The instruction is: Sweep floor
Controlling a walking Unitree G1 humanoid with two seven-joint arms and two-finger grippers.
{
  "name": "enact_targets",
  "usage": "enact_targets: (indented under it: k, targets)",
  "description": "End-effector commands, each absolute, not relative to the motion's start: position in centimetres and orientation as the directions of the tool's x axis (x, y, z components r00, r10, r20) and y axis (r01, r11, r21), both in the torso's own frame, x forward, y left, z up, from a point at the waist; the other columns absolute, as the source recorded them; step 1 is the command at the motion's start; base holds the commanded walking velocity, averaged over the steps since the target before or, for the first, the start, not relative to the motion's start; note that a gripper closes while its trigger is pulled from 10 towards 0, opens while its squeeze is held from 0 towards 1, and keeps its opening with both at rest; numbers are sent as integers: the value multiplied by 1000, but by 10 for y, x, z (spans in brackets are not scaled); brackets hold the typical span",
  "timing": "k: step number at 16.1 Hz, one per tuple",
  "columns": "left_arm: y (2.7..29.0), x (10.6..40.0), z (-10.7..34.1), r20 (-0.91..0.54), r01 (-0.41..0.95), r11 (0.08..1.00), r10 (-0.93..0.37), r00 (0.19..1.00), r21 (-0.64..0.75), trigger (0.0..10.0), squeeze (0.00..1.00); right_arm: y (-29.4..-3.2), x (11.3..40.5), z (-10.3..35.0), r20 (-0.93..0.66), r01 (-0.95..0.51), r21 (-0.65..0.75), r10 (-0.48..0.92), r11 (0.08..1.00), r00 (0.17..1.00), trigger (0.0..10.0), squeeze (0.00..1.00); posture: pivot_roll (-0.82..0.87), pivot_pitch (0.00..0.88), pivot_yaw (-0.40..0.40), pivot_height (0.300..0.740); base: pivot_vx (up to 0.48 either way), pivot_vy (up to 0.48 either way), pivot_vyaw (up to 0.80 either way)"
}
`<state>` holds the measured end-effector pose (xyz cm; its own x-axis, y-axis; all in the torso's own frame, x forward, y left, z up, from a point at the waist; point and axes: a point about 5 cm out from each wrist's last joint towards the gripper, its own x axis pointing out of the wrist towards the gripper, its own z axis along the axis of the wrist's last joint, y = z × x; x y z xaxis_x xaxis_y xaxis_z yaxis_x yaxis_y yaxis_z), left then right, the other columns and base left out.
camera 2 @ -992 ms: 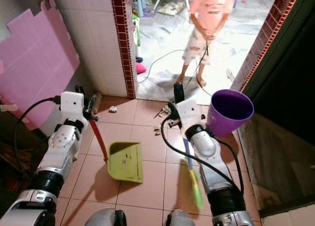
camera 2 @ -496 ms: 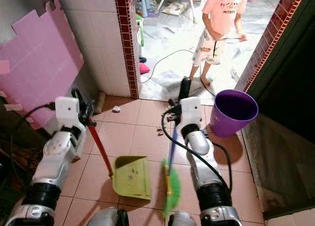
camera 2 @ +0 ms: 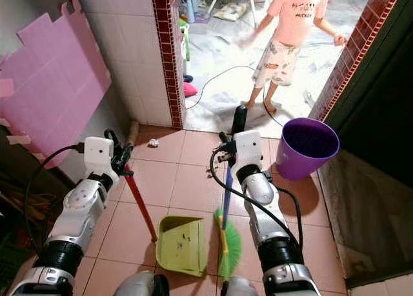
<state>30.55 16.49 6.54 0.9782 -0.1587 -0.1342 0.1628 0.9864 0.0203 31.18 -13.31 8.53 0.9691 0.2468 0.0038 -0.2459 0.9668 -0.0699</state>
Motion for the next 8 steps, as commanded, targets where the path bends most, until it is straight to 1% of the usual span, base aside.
enact_targets:
  k: [1,5,7,8]
  targets:
    - [165,312,77,-92,170,983,-164,982,63,10000,0,-136,319,97,47,-228,-89,232,970,971,10000,0,-75,0,47,740,0,0,0]
    - [162,313,79,-85,172,985,-169,982,26,10000,0,-138,318,95,35,-212,-111,217,971,976,10000,0,-83,0,49,740,0,0,0]
    - [159,315,81,-76,180,984,-179,981,8,10000,0,-137,318,94,31,-218,-111,222,970,975,10000,0,-85,0,50,740,0,0,-800]
    - [156,315,82,-73,193,981,-192,979,8,10000,0,-137,318,94,30,-219,-115,223,969,974,10000,0,-87,0,50,740,0,480,-800]
